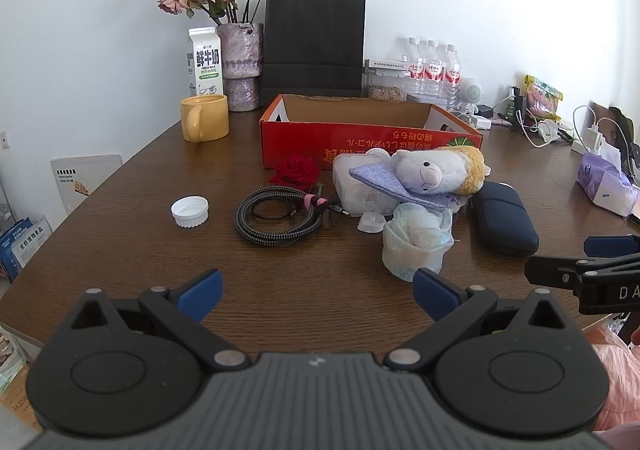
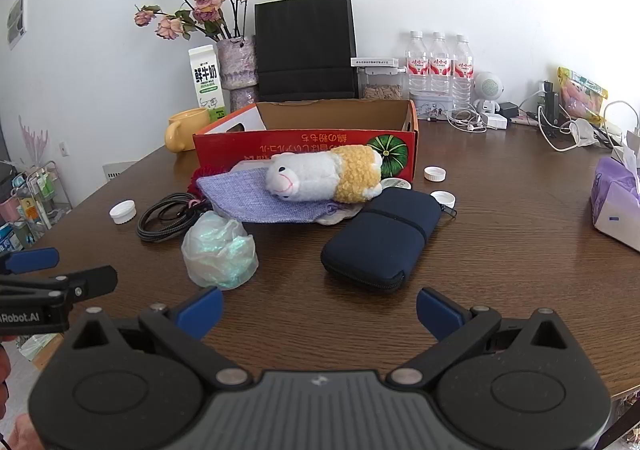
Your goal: Organize objects
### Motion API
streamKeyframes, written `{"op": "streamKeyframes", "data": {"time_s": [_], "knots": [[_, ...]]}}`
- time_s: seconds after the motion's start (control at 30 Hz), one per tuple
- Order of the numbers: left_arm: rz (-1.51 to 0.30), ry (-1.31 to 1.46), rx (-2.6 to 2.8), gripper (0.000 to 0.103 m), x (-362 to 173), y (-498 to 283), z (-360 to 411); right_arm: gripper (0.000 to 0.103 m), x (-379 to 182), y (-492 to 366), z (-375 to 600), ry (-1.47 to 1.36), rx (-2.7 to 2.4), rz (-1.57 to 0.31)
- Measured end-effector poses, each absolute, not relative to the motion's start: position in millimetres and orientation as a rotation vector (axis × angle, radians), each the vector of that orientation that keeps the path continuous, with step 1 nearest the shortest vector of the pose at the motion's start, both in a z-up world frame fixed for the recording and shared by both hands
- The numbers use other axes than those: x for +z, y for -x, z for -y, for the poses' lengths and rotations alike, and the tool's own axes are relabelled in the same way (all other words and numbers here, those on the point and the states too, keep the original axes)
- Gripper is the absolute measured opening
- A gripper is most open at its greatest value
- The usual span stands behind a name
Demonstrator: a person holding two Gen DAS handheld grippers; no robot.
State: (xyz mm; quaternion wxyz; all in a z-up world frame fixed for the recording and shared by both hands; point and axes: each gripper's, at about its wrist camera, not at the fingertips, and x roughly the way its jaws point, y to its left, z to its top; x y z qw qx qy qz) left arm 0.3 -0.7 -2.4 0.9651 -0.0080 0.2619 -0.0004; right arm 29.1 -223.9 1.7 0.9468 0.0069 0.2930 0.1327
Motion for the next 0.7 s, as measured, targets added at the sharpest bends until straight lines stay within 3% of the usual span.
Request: {"op": "streamKeyframes", "data": {"time_s": [0.7], "knots": [[-0.531, 0.014, -0.001, 0.103, -4.1, 0.5, 2.4, 0.103, -0.1, -28.6, 225.5, -0.015, 0.267, -0.595]]}}
